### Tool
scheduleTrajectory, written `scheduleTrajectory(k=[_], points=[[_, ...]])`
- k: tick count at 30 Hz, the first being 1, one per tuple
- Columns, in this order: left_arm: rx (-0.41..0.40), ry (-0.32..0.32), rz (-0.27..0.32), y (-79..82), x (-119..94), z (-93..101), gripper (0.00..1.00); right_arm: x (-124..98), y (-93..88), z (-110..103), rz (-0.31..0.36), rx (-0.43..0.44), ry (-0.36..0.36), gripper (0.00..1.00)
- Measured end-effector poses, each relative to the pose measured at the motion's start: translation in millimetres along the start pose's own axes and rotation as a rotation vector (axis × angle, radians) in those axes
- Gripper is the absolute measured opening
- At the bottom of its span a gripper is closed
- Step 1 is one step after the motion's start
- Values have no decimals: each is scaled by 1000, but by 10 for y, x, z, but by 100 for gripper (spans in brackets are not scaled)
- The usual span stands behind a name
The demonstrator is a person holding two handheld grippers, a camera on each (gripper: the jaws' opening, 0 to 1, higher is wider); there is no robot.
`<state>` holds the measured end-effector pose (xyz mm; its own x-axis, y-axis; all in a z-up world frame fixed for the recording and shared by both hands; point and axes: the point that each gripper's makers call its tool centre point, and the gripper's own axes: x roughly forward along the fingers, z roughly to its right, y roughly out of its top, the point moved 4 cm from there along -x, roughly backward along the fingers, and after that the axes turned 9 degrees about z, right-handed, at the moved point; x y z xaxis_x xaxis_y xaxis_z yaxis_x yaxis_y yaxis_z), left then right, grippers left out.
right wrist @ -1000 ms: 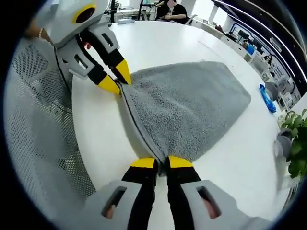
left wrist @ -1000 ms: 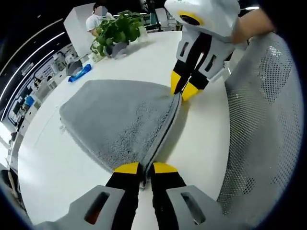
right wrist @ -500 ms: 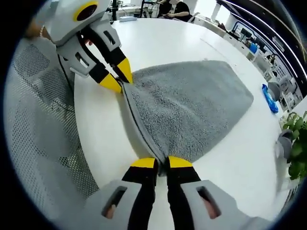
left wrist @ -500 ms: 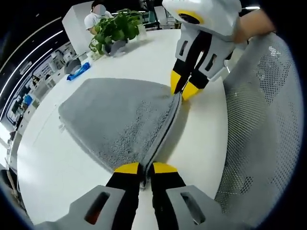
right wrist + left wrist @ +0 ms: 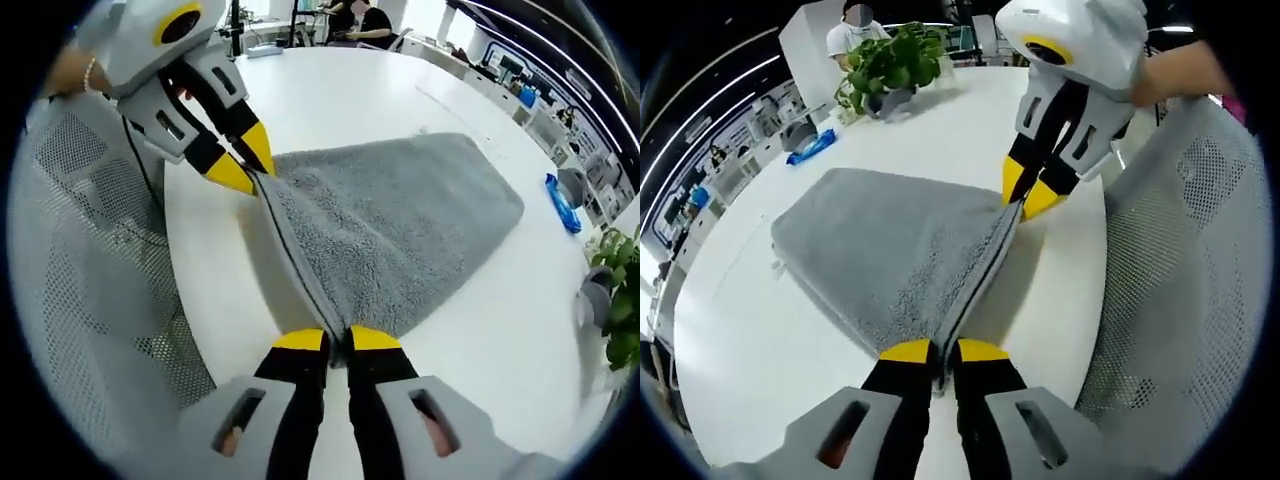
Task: Fold the towel on the table until its edges align and the towel forms a compact rectangular stack.
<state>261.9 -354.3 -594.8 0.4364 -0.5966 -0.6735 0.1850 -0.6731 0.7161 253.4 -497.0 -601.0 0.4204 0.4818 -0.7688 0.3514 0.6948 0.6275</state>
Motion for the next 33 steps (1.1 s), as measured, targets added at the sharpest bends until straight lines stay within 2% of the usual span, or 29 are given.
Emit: scheduleTrajectory(k=[3,9,20,25,33], points=[[-6,-4,-1,34,-44,-1,8,-89,59,-19,1,-14,0,4],[-88,-9,4,152,-176,-33,7,-266,190,0,-3,-8,12,4],[-76,8,28,402,-443,-175,7,-511,455,64,38,24,27,4],[-84,-1,21,542,-582,-230,8,-654,585,95,62,35,27,4],[-66,-5,19,642,-687,-234,8,-790,691,89,75,15,25,4]])
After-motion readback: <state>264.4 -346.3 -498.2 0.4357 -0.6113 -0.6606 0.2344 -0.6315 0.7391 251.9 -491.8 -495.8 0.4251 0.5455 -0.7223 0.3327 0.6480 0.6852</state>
